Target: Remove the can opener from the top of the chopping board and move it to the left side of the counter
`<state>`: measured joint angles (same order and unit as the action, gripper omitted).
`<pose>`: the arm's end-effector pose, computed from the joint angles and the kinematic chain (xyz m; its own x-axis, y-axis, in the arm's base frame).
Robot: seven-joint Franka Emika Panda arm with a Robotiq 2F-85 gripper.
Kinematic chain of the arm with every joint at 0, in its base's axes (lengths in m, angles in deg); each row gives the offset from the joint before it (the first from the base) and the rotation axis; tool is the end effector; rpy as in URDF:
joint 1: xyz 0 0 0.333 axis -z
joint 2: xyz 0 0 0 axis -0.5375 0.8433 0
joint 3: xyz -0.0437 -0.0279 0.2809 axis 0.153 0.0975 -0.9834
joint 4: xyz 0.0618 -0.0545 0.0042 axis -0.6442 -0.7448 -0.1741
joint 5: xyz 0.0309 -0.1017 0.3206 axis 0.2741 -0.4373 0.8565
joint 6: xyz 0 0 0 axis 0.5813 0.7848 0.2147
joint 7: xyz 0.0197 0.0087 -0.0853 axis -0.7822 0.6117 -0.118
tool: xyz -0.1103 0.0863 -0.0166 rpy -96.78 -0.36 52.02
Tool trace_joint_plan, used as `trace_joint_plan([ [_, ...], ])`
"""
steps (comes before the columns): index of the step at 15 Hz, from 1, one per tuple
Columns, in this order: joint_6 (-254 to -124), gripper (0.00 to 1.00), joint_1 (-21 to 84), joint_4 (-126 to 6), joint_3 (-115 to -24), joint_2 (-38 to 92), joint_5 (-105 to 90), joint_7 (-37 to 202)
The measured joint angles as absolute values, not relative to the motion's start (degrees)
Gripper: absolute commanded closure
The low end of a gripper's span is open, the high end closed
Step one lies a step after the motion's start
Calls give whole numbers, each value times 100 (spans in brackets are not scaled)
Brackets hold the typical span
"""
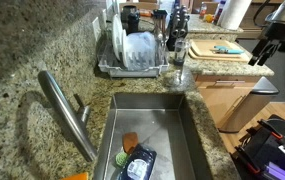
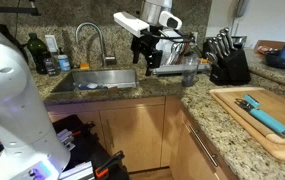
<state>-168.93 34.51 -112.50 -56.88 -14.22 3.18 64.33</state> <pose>0.3407 -0.0986 0.3796 0.9911 -0.1151 -0.0672 -0.1288 -0.9568 -0.2608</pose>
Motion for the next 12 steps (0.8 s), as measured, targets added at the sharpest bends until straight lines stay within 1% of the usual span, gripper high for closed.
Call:
trace_joint_plan([
  [4, -16892, 0, 3461, -11250, -5701, -1422, 319, 6434],
  [7, -17358, 0, 3484, -11121, -5757, -1306, 786, 6794],
  [12, -17445, 0, 3618, -9562, -5644, 161, 1816, 7517],
])
